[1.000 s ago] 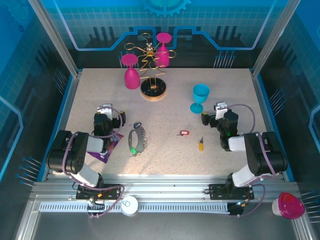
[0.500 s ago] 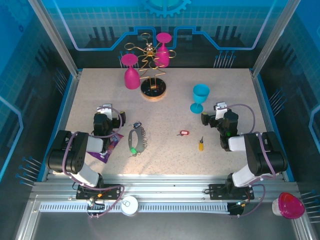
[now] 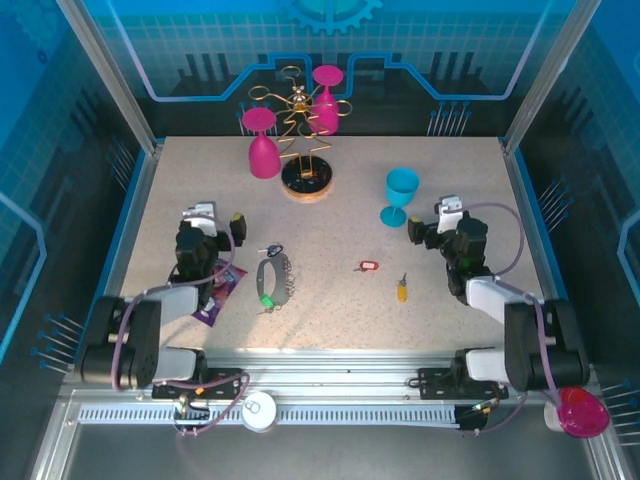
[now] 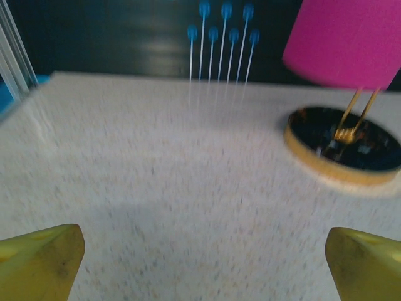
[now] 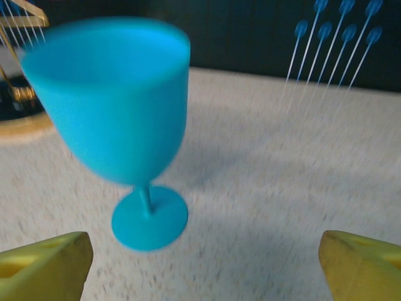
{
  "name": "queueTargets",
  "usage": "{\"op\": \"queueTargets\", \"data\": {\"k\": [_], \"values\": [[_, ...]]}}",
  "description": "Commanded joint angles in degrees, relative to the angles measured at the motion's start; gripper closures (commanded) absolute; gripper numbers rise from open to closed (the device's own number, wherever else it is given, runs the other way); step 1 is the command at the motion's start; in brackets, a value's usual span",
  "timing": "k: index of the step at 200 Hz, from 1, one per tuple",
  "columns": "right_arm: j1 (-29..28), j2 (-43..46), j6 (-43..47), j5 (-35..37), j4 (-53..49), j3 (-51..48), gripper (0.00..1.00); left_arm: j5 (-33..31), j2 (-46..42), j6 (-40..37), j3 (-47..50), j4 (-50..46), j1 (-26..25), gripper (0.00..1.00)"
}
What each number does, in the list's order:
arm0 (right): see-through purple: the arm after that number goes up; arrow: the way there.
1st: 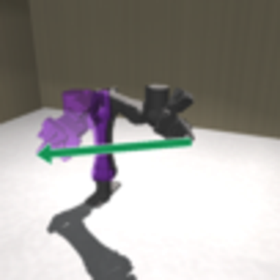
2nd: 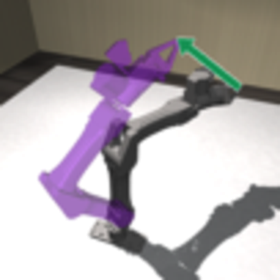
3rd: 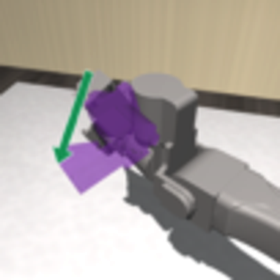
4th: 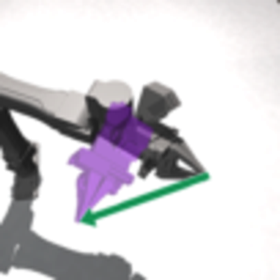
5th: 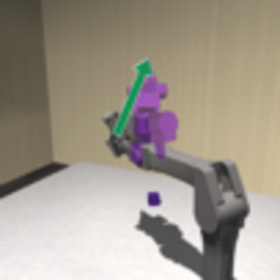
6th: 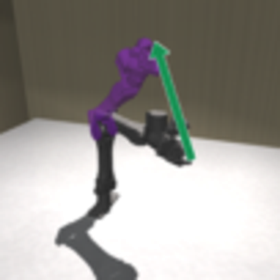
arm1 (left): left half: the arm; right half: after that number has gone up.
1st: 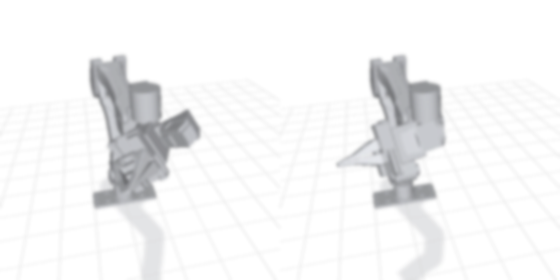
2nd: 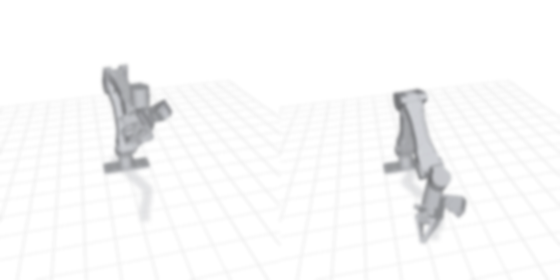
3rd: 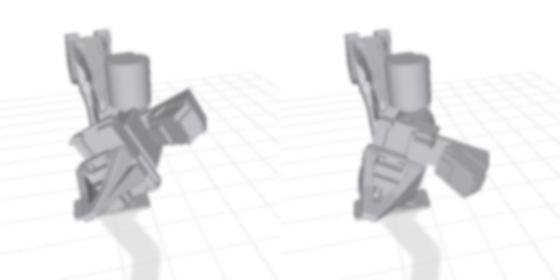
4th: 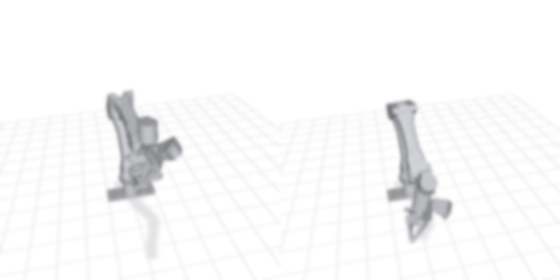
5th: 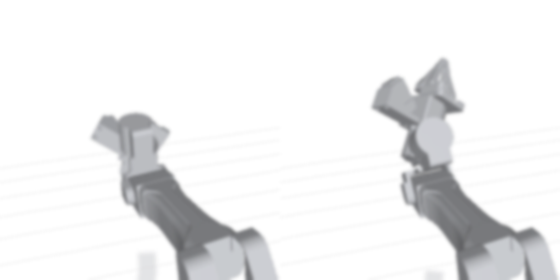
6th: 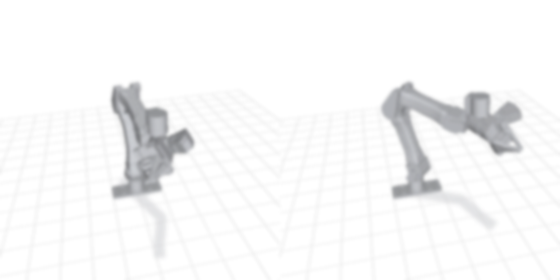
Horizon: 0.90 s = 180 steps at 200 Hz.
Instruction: Put the keys on the keyring
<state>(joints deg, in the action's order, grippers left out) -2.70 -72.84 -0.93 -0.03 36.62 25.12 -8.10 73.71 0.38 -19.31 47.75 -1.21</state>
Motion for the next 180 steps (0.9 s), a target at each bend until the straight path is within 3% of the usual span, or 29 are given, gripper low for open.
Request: {"op": "queueTargets", "data": {"k": [1, 34, 79, 99, 122, 180], "values": [[-1.0, 5.8, -7.8, 3.0, -11.1, 3.1, 0.09, -0.3, -6.1, 3.3, -0.4, -7.6, 0.5, 0.01], [-1.8, 13.6, -19.0, 3.0, -28.3, 5.0, 0.16, 5.2, -12.7, 10.5, -3.9, -21.0, 0.5, 0.01], [-2.6, 23.2, -27.1, -4.9, -47.2, 5.7, 0.25, 14.2, -18.7, 20.8, -9.0, -39.9, -1.3, 0.06], [-4.0, 27.5, -28.8, -6.7, -52.2, 5.0, 0.26, 13.2, -20.2, 21.9, -10.5, -46.4, -7.1, 0.08], [-7.0, 31.2, -31.3, -8.6, -55.4, 3.7, 0.29, 7.3, -20.2, 22.7, -12.5, -54.7, -16.3, 0.09], [-21.0, 31.4, -35.9, -4.0, -57.8, 2.1, 0.32, -3.9, -12.7, 37.3, -17.1, -70.2, -32.8, 0.17]]}}
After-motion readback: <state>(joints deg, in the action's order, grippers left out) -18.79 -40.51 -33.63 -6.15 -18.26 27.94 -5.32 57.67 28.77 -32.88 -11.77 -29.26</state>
